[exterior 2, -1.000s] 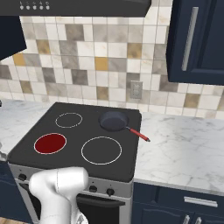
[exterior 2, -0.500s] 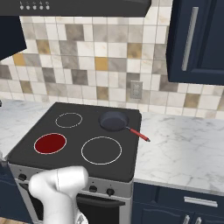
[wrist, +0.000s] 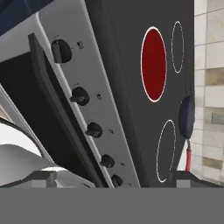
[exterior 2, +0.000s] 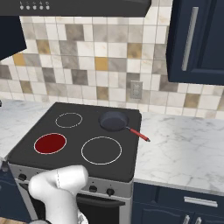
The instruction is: Turn off the front left burner of the stove.
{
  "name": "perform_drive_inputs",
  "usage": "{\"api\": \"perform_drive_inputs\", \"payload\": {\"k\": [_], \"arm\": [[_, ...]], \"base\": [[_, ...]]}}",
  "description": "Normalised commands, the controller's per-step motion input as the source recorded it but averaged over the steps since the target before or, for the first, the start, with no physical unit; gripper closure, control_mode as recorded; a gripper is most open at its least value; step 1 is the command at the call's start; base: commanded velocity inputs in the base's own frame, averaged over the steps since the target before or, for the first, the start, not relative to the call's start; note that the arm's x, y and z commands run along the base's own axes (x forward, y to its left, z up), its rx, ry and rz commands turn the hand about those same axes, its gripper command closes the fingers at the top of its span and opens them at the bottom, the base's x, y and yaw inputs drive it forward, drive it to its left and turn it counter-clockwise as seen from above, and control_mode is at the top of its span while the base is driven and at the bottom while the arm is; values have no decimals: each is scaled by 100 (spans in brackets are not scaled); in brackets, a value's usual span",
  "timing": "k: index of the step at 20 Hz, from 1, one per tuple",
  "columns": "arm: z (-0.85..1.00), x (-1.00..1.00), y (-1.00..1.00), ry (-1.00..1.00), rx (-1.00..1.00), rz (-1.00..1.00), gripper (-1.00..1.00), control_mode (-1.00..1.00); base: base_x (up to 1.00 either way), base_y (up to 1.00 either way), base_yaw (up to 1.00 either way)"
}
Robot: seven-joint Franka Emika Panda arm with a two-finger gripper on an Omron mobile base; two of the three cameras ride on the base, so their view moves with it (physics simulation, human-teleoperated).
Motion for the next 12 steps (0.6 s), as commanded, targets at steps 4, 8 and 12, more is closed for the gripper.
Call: {"api": "perform_drive_inputs", "payload": {"k": [4,8,12], "arm": [[-23,1,14,-18,-3,-1,-100,-100],[-16,2,26,-19,-5,-4,-100,-100],[0,36,10,-3,-2,-1,-100,-100]], "base": [[0,0,0],[0,0,0],[0,0,0]]}}
